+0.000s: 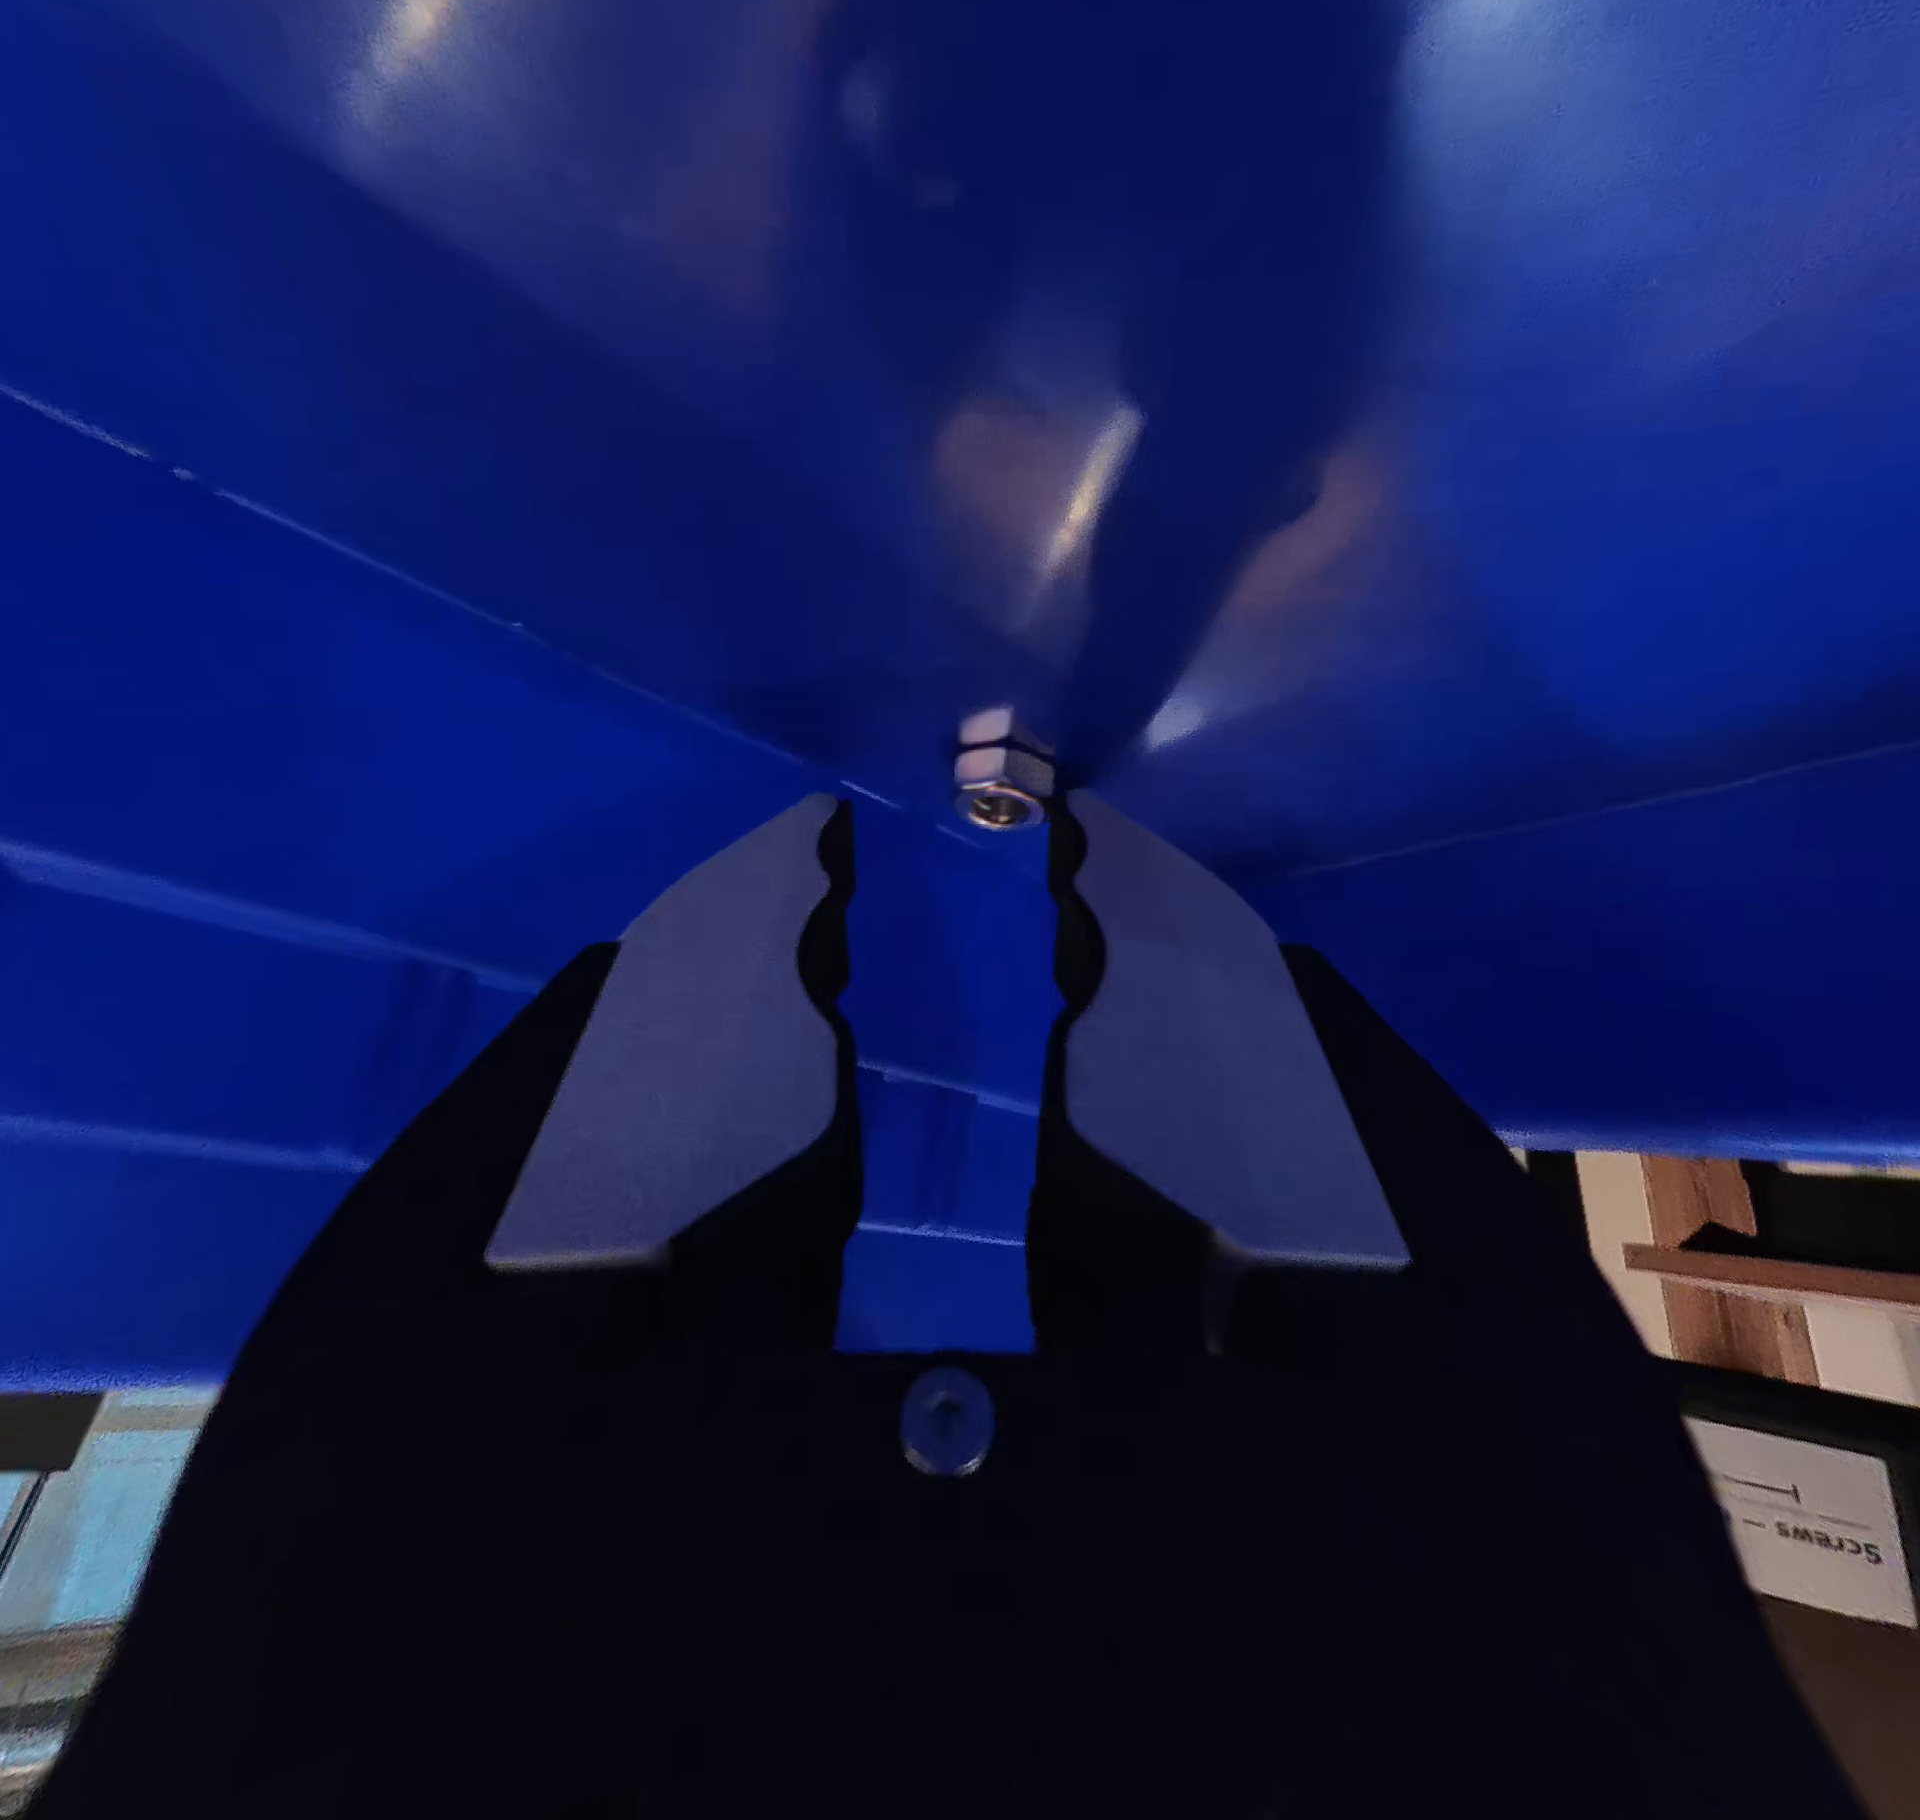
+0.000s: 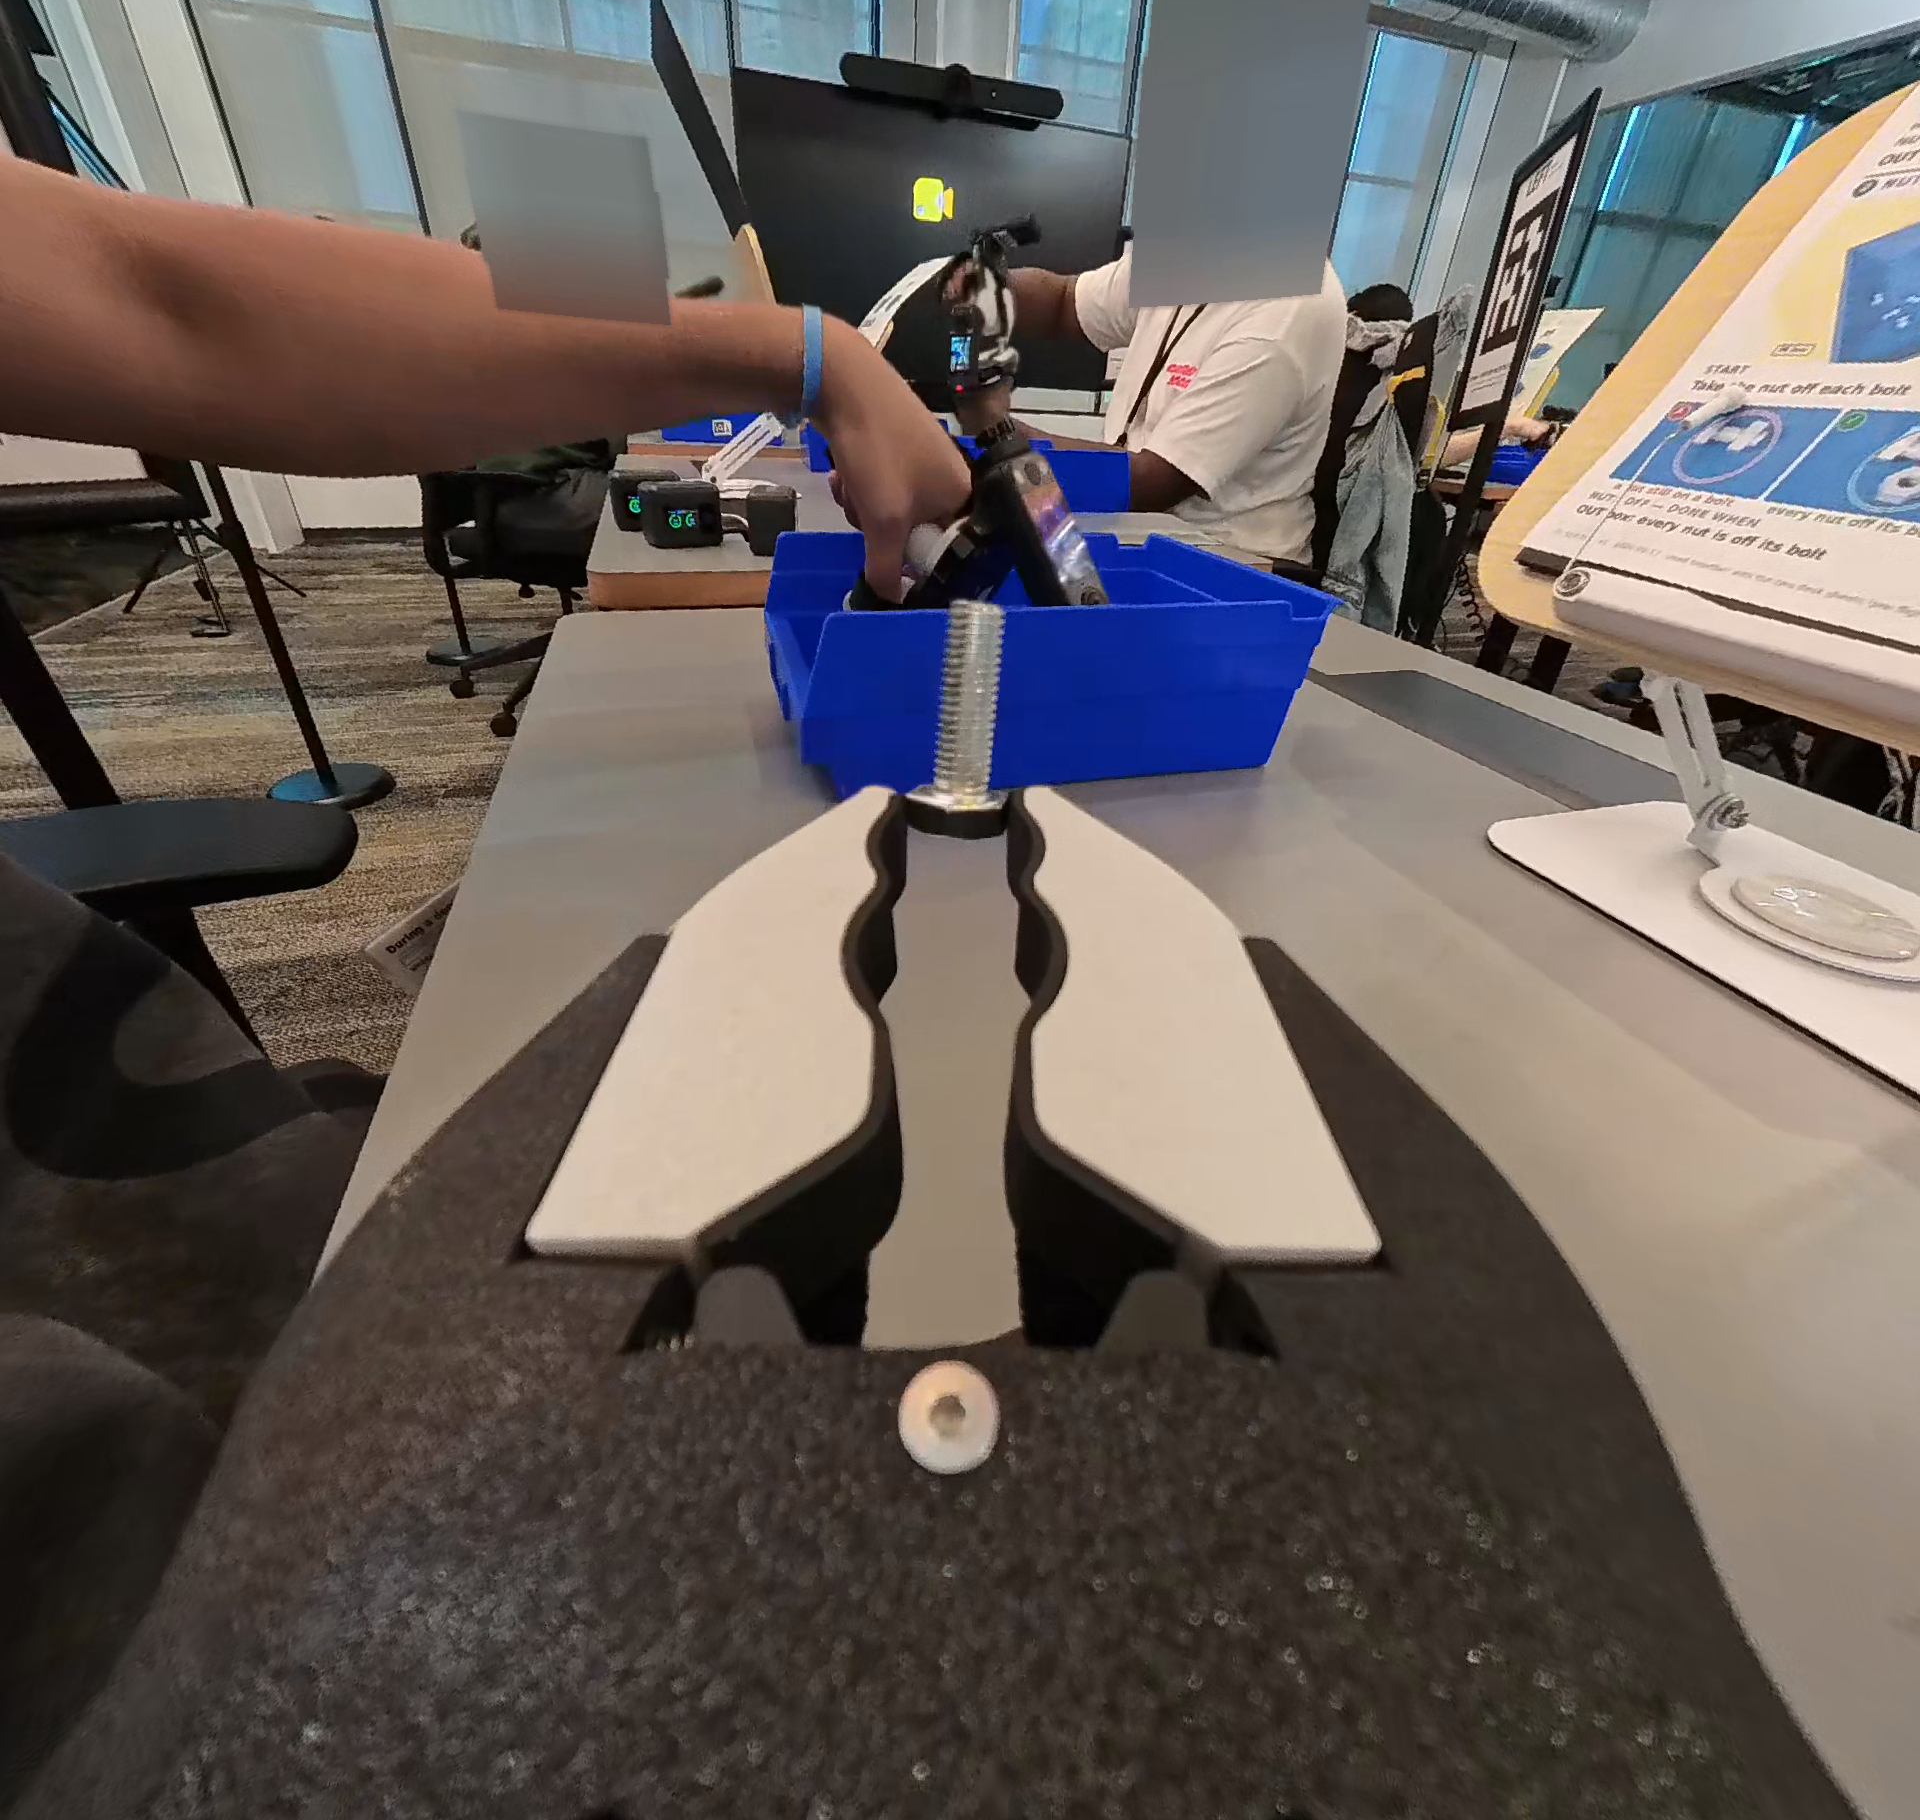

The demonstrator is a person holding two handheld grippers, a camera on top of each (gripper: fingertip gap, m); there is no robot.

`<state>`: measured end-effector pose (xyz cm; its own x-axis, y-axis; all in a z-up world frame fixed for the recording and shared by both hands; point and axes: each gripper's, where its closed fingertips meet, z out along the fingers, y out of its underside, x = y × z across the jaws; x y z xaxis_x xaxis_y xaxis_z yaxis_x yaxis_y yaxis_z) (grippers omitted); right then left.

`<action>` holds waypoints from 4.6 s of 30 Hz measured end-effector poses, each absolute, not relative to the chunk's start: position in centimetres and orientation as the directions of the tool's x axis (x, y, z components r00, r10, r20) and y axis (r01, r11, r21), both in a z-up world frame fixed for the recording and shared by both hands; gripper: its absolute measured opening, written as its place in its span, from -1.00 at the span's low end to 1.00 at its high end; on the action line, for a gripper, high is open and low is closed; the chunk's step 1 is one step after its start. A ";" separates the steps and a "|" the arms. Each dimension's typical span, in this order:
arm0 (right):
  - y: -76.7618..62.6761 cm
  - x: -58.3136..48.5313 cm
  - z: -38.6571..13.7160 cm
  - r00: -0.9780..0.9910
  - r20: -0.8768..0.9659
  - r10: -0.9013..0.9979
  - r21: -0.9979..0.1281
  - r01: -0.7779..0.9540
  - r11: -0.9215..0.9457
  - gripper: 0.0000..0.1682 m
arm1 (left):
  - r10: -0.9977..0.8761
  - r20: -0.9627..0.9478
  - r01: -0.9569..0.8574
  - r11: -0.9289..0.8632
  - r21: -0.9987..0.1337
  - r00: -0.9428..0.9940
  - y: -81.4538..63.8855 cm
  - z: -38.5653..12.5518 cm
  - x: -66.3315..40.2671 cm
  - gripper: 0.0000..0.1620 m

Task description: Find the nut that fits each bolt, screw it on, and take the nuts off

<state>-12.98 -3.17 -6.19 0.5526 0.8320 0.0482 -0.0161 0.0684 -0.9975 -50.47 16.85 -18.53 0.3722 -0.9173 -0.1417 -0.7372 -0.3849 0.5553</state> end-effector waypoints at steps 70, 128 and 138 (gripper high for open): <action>6.4 -11.7 -12.6 0.218 0.880 0.423 -0.347 0.902 0.258 -0.78 | -0.985 0.166 -0.719 -0.147 -0.679 0.045 6.0 -12.7 -14.6 -0.79; 1.4 -13.4 -7.5 0.224 -0.389 0.894 -0.919 -0.025 -0.394 -0.79 | -0.869 0.475 -0.221 -0.440 -0.870 -0.138 -0.5 -8.0 -15.5 -0.26; 0.6 -14.9 -9.7 0.228 -0.366 0.902 -0.912 0.104 -0.397 -0.79 | -0.883 0.438 -0.227 -0.398 -0.889 -0.168 -0.9 -8.3 -15.2 -0.24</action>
